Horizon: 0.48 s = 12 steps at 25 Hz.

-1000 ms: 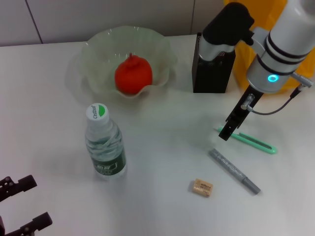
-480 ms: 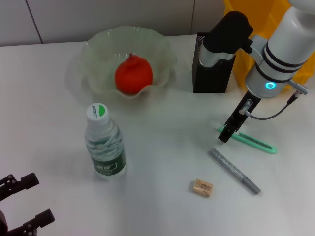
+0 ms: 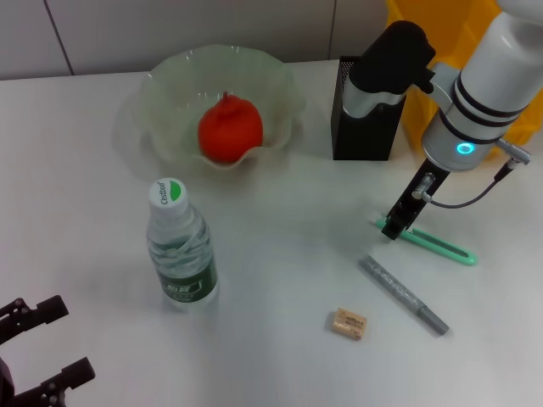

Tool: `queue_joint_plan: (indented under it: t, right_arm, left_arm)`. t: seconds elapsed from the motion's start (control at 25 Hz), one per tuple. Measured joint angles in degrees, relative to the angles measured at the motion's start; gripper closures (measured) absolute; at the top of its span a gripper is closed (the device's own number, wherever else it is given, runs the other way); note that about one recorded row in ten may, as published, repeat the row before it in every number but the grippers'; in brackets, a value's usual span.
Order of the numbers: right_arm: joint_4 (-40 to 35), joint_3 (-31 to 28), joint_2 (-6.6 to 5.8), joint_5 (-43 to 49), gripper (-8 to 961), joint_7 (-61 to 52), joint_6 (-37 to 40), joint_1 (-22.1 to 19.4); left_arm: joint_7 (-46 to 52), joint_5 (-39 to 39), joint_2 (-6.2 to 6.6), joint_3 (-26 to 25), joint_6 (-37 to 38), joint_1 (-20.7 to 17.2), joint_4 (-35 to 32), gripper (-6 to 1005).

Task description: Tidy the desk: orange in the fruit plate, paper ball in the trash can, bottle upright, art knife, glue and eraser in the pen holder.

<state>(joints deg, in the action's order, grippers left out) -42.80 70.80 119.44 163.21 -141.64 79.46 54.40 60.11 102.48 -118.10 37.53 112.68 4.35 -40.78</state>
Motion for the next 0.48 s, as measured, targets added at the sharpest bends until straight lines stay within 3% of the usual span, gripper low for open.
queue_joint_plan:
  t: [0.24,0.48]
  right_arm:
    - [0.5,0.8,0.0,-0.1,549,0.0,0.1,0.0]
    - [0.8,1.4,0.05,-0.1,569,0.0,-0.3,0.0]
  left_arm:
    - [0.1,0.0,-0.02,0.0,-0.1,0.4,0.0,227]
    - [0.1,0.0,-0.03,0.0,-0.2,0.6,0.4,228]
